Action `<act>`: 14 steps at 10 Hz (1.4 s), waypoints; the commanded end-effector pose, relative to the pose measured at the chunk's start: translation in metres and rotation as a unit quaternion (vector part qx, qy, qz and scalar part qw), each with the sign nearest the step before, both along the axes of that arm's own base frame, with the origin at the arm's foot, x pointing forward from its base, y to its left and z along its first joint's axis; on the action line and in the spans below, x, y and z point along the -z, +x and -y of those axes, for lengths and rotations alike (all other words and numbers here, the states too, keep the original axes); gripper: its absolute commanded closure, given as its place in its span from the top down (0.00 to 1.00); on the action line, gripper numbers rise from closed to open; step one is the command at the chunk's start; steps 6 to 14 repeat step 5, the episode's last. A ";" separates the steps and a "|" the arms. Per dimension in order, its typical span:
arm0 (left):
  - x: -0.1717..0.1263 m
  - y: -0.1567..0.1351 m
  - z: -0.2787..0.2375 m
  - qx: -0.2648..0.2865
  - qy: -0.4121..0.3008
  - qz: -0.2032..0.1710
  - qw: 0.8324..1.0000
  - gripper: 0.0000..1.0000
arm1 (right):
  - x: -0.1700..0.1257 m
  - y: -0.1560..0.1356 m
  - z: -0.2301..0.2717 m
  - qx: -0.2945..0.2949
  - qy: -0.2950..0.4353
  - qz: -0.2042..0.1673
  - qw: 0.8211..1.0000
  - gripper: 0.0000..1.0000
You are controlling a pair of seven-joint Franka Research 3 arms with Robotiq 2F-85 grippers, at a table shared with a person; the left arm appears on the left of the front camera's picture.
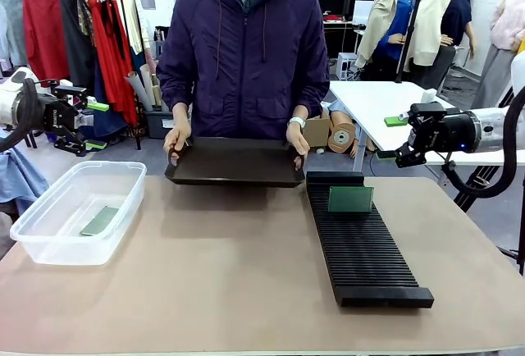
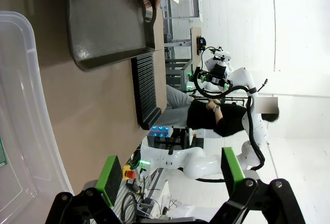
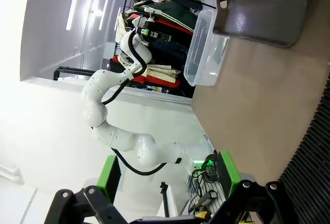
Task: Sort PCBs into racks and boxes based on the side picked up.
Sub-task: If the short side of the Blank PCB is picked up, insert it into the PCB Rack ; if the long side is picked up, place it in the Organizing box.
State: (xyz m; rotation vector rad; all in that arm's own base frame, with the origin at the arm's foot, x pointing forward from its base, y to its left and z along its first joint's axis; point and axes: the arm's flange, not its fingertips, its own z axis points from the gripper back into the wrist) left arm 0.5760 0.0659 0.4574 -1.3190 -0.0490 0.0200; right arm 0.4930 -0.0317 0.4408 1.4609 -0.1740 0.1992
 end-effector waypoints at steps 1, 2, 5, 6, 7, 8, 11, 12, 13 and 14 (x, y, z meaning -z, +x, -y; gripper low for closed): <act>-0.002 -0.001 0.000 -0.004 0.002 -0.002 1.000 1.00 | -0.003 0.002 0.001 0.000 -0.001 0.003 1.000 1.00; -0.002 -0.001 0.000 -0.004 0.002 -0.002 1.000 1.00 | -0.003 0.002 0.001 0.000 -0.001 0.003 1.000 1.00; -0.002 -0.001 0.000 -0.004 0.002 -0.002 1.000 1.00 | -0.003 0.002 0.001 0.000 -0.001 0.003 1.000 1.00; -0.002 -0.001 0.000 -0.004 0.002 -0.002 1.000 1.00 | -0.003 0.002 0.001 0.000 -0.001 0.003 1.000 1.00; -0.002 -0.001 0.000 -0.004 0.002 -0.002 1.000 1.00 | -0.003 0.002 0.001 0.000 -0.001 0.003 1.000 1.00; -0.002 -0.001 0.000 -0.004 0.002 -0.002 1.000 1.00 | -0.003 0.002 0.001 0.000 -0.001 0.003 1.000 1.00; -0.002 -0.001 0.000 -0.004 0.002 -0.002 1.000 1.00 | -0.003 0.002 0.001 0.000 -0.001 0.003 1.000 1.00; -0.002 -0.001 0.000 -0.004 0.002 -0.002 1.000 1.00 | -0.003 0.002 0.001 0.000 -0.001 0.003 1.000 1.00; -0.002 -0.001 0.000 -0.004 0.002 -0.002 1.000 1.00 | -0.003 0.002 0.001 0.000 -0.001 0.003 1.000 1.00; -0.002 -0.001 0.000 -0.004 0.002 -0.002 1.000 1.00 | -0.003 0.002 0.001 0.000 -0.001 0.003 1.000 1.00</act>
